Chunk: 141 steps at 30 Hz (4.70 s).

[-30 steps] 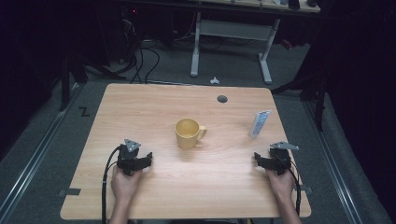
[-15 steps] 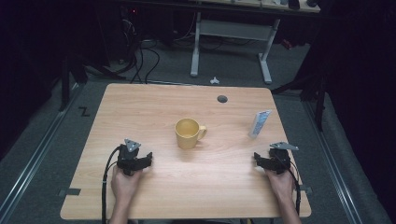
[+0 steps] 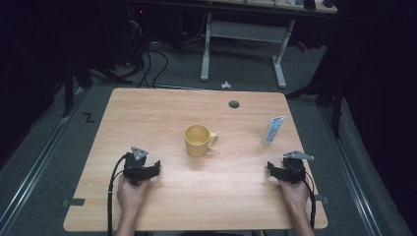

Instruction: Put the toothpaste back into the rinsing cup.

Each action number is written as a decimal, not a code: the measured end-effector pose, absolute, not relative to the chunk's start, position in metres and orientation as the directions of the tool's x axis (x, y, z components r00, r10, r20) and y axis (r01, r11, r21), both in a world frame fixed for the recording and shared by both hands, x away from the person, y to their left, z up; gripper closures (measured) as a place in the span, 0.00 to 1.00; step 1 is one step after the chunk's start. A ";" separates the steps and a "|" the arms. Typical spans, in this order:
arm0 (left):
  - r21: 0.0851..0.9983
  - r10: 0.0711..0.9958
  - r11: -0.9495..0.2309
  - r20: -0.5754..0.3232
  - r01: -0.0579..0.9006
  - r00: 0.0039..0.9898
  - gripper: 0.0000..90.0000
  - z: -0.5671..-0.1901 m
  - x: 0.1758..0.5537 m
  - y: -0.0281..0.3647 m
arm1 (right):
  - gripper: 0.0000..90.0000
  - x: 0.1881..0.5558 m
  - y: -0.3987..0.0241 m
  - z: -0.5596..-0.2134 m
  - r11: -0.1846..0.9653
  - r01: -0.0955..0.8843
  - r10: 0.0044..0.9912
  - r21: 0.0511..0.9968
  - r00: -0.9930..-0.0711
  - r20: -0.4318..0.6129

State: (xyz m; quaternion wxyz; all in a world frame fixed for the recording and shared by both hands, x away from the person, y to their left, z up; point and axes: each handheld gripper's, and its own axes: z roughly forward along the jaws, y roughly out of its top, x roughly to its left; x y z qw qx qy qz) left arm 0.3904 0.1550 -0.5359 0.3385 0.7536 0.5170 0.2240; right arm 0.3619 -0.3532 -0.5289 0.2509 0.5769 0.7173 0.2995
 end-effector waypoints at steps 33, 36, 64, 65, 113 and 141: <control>0.742 0.931 -0.236 -0.012 0.627 0.365 0.31 -0.536 0.390 0.155 | 0.32 0.364 -0.357 -0.508 0.067 0.618 0.978 0.783 -0.196 0.071; 0.742 0.931 -0.236 -0.013 0.628 0.365 0.31 -0.536 0.390 0.155 | 0.33 0.368 -0.358 -0.504 0.067 0.613 0.978 0.787 -0.198 0.071; 0.741 0.931 -0.235 -0.015 0.628 0.366 0.31 -0.536 0.390 0.155 | 0.33 0.397 -0.358 -0.490 0.068 0.605 0.976 0.793 -0.204 0.073; 0.741 0.931 -0.235 -0.015 0.629 0.366 0.31 -0.536 0.390 0.155 | 0.33 0.398 -0.358 -0.489 0.064 0.606 0.977 0.793 -0.201 0.074; 0.742 0.929 -0.241 -0.012 0.626 0.371 0.31 -0.536 0.390 0.155 | 0.34 0.438 -0.348 -0.475 0.093 0.593 0.979 0.800 -0.201 0.035; 0.742 0.928 -0.241 -0.012 0.626 0.371 0.31 -0.536 0.390 0.155 | 0.53 0.449 -0.341 -0.477 0.139 0.577 0.978 0.805 -0.207 -0.020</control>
